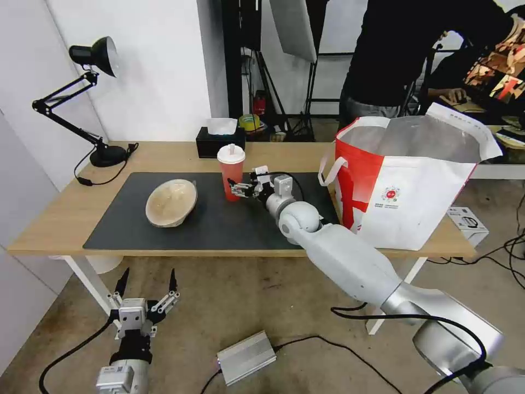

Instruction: Pick up the trash from the table and place it into the takeout bag.

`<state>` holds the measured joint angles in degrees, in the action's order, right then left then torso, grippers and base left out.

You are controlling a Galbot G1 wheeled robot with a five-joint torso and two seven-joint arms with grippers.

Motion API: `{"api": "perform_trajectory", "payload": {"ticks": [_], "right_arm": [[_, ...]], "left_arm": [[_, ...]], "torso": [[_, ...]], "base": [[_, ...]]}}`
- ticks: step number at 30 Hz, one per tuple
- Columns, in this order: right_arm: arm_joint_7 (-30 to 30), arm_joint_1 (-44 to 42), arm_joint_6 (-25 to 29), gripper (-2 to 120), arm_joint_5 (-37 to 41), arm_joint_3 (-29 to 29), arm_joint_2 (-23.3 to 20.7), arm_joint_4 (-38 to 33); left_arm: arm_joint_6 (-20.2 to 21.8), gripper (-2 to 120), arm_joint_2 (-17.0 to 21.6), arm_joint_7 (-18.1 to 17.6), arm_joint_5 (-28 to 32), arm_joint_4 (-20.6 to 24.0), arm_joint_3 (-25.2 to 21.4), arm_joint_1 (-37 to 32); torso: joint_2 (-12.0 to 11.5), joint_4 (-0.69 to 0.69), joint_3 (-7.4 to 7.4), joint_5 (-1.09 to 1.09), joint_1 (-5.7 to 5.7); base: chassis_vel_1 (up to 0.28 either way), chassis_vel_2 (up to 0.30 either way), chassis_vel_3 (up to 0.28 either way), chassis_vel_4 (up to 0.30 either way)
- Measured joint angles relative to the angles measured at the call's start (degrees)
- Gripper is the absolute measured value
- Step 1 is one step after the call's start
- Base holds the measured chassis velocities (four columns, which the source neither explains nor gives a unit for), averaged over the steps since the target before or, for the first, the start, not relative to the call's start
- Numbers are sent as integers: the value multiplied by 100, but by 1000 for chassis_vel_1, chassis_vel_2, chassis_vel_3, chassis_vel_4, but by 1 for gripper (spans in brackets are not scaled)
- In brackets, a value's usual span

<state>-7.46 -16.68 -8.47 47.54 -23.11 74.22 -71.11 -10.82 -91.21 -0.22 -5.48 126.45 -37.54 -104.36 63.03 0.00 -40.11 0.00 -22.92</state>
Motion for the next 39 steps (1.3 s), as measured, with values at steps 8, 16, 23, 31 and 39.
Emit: {"api": "perform_trajectory", "payload": {"ticks": [8, 16, 23, 31, 39], "right_arm": [[99, 135, 9, 100, -8, -10, 108, 245], [235, 249, 102, 100, -36, -15, 277, 546], [289, 284, 160, 100, -67, -21, 437, 700], [359, 322, 243, 100, -116, -21, 552, 889], [421, 341, 301, 100, -179, 8, 649, 1097]], "left_arm": [[-2, 100, 0, 0, 1, 0, 4, 0], [-13, 100, 0, 0, 1, 2, 12, -31], [-27, 100, 0, 0, 0, 4, 11, -39], [-33, 100, 0, 0, 0, 7, 12, -39], [-39, 100, 0, 0, -1, 2, 16, -32]], "torso": [[0, 0, 0, 0, 0], [0, 0, 0, 0, 0], [0, 0, 1, 0, 0], [0, 0, 0, 0, 0], [0, 0, 0, 0, 0]], "base": [[0, 0, 0, 0], [0, 0, 0, 0], [0, 0, 0, 0], [0, 0, 0, 0], [0, 0, 0, 0]]}}
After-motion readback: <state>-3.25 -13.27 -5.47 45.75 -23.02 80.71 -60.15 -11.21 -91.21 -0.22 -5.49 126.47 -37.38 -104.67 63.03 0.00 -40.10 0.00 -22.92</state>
